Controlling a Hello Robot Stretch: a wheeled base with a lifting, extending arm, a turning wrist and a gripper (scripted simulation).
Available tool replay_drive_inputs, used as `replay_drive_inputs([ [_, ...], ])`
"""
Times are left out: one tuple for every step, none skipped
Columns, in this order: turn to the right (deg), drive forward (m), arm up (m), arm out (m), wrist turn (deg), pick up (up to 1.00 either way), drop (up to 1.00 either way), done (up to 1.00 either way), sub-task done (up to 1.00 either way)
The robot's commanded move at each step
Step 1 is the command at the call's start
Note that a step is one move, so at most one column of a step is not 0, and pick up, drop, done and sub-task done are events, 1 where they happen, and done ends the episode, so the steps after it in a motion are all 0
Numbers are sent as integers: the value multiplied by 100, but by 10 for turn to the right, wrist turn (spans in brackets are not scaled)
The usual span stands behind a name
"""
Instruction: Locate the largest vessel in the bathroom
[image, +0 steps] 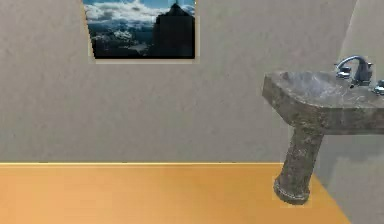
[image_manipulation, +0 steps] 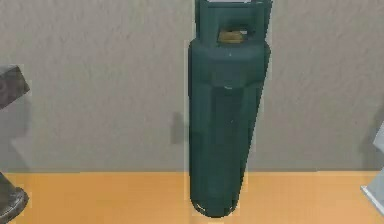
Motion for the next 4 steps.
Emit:
replay_drive_inputs([
  [-450,0,0,0,0,0,0,0,0],
  [-120,0,0,0,0,0,0,0,0],
  [0,100,0,0,0,0,0,0,0],
  [-30,0,0,0,0,0,0,0,0],
])
